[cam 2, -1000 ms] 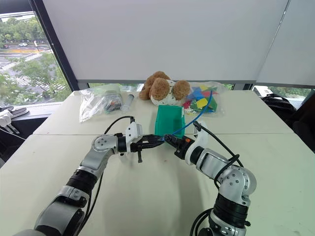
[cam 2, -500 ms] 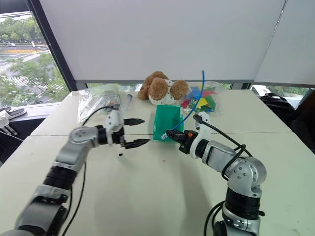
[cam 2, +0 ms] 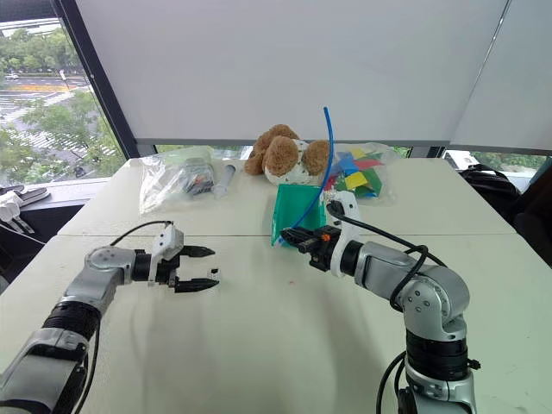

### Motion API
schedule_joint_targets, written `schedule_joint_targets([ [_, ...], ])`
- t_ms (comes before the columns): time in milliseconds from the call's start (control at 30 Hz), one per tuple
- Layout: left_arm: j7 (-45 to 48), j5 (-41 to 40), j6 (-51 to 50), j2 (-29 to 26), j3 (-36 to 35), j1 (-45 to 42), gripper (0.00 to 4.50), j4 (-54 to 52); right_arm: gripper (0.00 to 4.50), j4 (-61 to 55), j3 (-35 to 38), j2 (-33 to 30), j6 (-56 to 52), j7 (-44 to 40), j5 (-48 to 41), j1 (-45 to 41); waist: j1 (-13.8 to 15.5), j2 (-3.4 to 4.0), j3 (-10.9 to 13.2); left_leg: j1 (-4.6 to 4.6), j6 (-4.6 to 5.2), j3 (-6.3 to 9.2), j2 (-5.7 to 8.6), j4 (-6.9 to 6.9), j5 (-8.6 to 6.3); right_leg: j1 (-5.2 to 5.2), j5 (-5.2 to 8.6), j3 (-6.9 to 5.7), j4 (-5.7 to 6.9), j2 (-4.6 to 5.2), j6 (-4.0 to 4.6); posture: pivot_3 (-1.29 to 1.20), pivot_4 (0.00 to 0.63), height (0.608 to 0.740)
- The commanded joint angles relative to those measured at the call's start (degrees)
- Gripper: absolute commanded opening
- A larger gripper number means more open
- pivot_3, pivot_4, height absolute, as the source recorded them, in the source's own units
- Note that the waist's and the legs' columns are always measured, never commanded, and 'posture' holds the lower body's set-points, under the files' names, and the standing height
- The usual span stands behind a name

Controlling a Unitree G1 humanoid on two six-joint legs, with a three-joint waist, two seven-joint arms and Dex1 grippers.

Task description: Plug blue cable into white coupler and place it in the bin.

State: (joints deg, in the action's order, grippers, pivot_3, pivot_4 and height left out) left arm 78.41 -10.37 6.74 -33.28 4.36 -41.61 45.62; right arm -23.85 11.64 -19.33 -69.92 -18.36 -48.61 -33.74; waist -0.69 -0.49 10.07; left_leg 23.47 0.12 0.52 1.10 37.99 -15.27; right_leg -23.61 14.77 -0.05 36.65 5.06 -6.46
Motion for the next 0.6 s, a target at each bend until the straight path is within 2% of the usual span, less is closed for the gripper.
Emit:
schedule_joint_targets([
  [33, -0.1, 2.1, 5.1, 1.2, 0.2, -3.0, 4.46, 5.4, 0.00, -2.6, 0.0, -0.8, 1.5, -0.3, -1.1, -0.1, 0.1, 0.00, 0.0, 0.00, 0.00, 0.00, 0.00, 0.00, 0.00, 0.00, 0.00, 0.00, 0.00, 0.00, 0.00, 0.00, 0.150, 0.740],
  [167, -0.2, 3.7, 8.5, 2.7, 0.4, -4.8, 4.46, 11.2, 0.00, -2.8, -0.5, -1.4, 1.7, -0.4, -1.0, 0.1, 0.0, -0.01, 0.0, 0.00, 0.00, 0.00, 0.00, 0.00, 0.00, 0.00, 0.00, 0.00, 0.00, 0.01, 0.00, 0.00, 0.150, 0.740],
  [200, -0.2, 4.1, 9.3, 2.9, 0.4, -5.0, 4.22, 12.4, 0.00, -3.0, -0.6, -1.7, 1.6, -0.4, -1.0, 0.1, 0.0, -0.01, 0.0, 0.00, 0.00, 0.00, 0.00, 0.00, 0.00, -0.01, 0.00, 0.00, 0.00, 0.01, 0.00, 0.00, 0.150, 0.740],
  [267, -0.3, 4.6, 10.5, 3.3, 0.3, -5.5, 3.60, 14.1, 0.00, -3.2, -0.7, -2.0, 1.7, -0.3, -1.1, 0.3, 0.0, -0.01, 0.0, 0.00, 0.00, 0.00, 0.00, 0.00, 0.00, -0.01, 0.00, 0.00, 0.00, 0.01, 0.00, 0.00, 0.150, 0.740],
  [433, 1.1, 4.3, 11.9, 4.3, -0.2, -6.2, 1.05, 15.5, 0.00, -3.8, -1.7, -3.7, 1.9, -1.2, -0.7, 0.1, 0.0, -0.01, 0.0, 0.00, 0.01, 0.00, -0.01, 0.00, -0.01, -0.01, 0.00, -0.01, 0.01, 0.01, 0.00, 0.00, 0.150, 0.740],
  [467, 2.1, 4.0, 11.7, 4.7, -0.2, -6.4, 0.41, 14.9, 0.00, -4.1, -3.1, -5.4, 2.5, -2.7, 0.2, -0.2, 0.0, -0.01, 0.0, 0.00, 0.01, 0.00, -0.01, 0.00, -0.01, -0.01, 0.00, -0.01, 0.01, 0.02, 0.00, 0.00, 0.150, 0.740],
  [600, 6.1, 2.0, 8.6, 7.2, -0.1, -6.8, 0.38, 10.0, 0.00, -4.7, -10.8, -13.8, 8.3, -11.4, 5.4, -1.5, 0.2, -0.04, 0.0, 0.06, 0.01, 0.00, 0.03, 0.02, -0.01, 0.01, 0.00, -0.03, -0.08, 0.05, 0.00, 0.00, 0.150, 0.740],
])
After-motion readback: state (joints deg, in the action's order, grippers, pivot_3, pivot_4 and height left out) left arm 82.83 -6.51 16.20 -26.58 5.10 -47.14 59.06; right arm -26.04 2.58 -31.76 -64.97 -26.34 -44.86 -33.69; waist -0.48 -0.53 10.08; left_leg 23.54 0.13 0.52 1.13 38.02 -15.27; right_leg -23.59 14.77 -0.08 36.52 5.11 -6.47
